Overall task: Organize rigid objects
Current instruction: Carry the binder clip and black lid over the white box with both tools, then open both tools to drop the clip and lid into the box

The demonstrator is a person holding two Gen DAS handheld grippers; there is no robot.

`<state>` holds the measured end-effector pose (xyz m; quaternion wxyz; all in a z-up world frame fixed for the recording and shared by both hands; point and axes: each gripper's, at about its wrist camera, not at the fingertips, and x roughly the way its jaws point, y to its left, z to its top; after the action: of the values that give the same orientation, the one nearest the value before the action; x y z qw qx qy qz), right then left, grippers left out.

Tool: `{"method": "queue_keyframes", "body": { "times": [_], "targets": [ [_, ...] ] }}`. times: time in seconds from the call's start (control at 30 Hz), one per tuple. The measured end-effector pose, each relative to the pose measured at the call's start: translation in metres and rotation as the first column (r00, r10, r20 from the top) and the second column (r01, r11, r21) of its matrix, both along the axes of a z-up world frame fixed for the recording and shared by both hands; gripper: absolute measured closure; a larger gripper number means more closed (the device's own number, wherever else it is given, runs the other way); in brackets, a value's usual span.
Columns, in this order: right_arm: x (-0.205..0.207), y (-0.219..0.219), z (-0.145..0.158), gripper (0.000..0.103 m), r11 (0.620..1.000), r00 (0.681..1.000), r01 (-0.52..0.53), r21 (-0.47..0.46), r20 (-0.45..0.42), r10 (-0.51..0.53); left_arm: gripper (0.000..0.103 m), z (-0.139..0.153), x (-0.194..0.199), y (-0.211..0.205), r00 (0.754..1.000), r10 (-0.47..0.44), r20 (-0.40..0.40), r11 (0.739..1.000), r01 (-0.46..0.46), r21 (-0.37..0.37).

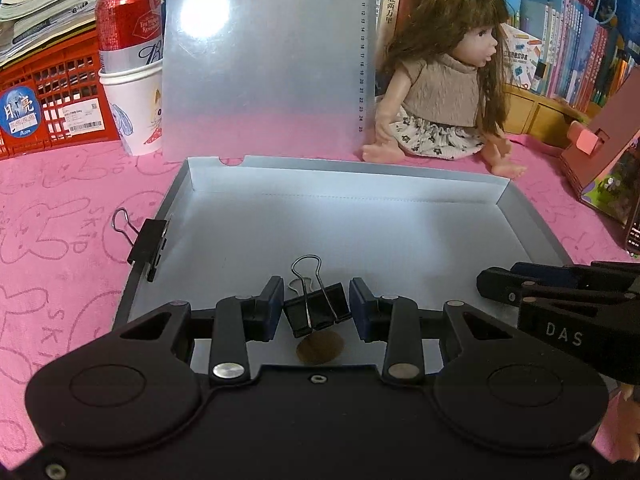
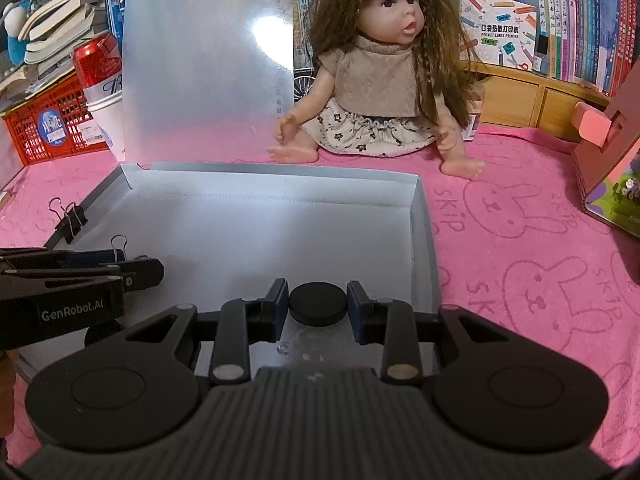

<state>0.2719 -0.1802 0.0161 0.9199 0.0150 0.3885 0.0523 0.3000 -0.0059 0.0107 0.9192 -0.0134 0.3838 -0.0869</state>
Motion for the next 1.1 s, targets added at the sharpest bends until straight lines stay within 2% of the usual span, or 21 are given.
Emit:
{"method": "queue_keyframes", "body": {
  "times": [0.77,0.83,0.93,1.1],
  "targets": [
    [-0.0005,0.0,-0.0027,0.063,1.0,1.0,0.003,0.002,0.009,-0.003,0.067,-0.0026,-0.0042,-0.006,1.0,-0.013,0.021,0.999,0.012,0.05],
    [-0.0008,-0.0008,-0.0023,0.058,1.0,1.0,0.009,0.008,0.01,-0.009,0.062,-0.0022,-0.0041,-0.0061,1.0,-0.01,0.017,0.999,0.009,0.045],
    [-0.0018,-0.0008,-0.0018,0.045,1.0,1.0,0.008,0.01,0.012,-0.008,0.055,-0.0018,-0.0047,-0.0066,1.0,-0.01,0.014,0.999,0.01,0.047],
    [-0.0034,-0.0041,-0.0008,0.037,0.999,1.0,0.023,0.03,0.014,-0.023,0.048,-0.0012,-0.0074,-0.0068,1.0,-0.005,0.017,0.998,0.004,0.061]
  ]
}}
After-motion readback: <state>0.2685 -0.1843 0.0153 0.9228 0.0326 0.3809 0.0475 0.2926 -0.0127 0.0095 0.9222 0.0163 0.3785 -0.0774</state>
